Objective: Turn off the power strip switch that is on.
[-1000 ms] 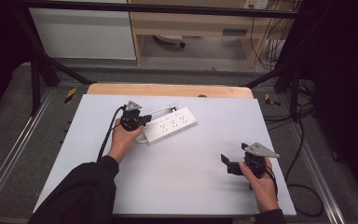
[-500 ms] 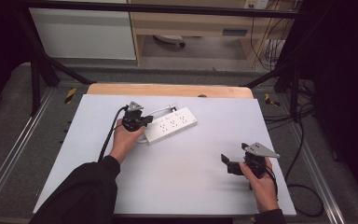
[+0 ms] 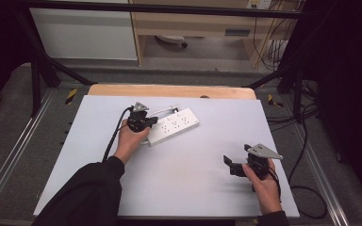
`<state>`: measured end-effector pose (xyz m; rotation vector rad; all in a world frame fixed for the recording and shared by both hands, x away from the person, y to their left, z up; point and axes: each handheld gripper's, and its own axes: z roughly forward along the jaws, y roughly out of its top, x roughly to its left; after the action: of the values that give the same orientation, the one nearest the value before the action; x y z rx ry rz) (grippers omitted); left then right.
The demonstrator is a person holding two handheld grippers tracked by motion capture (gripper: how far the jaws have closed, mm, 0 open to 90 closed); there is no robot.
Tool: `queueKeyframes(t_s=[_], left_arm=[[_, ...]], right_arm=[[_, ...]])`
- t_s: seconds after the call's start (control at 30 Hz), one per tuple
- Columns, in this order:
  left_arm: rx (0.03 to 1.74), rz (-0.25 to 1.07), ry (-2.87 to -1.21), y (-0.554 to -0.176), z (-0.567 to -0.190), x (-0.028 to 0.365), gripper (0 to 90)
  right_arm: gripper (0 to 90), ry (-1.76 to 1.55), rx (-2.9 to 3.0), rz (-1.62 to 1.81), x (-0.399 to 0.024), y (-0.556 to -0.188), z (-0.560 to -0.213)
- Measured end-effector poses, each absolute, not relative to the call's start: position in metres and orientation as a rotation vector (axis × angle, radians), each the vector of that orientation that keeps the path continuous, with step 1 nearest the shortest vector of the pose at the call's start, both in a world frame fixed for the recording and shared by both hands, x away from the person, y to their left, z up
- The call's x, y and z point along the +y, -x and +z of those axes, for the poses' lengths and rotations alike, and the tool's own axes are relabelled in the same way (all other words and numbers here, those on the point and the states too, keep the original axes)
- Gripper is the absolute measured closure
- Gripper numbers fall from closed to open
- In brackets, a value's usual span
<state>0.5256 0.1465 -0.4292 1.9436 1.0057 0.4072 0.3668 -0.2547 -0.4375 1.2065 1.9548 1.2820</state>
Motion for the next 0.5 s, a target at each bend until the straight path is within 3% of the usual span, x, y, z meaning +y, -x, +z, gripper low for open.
queueKeyframes(t_s=[0.5], left_arm=[[0.986, 0.408, -1.975, -0.535, -0.430, 0.129, 90.0]], right_arm=[[3.1, -1.203, 1.954, 1.284, -0.255, -0.367, -0.437]])
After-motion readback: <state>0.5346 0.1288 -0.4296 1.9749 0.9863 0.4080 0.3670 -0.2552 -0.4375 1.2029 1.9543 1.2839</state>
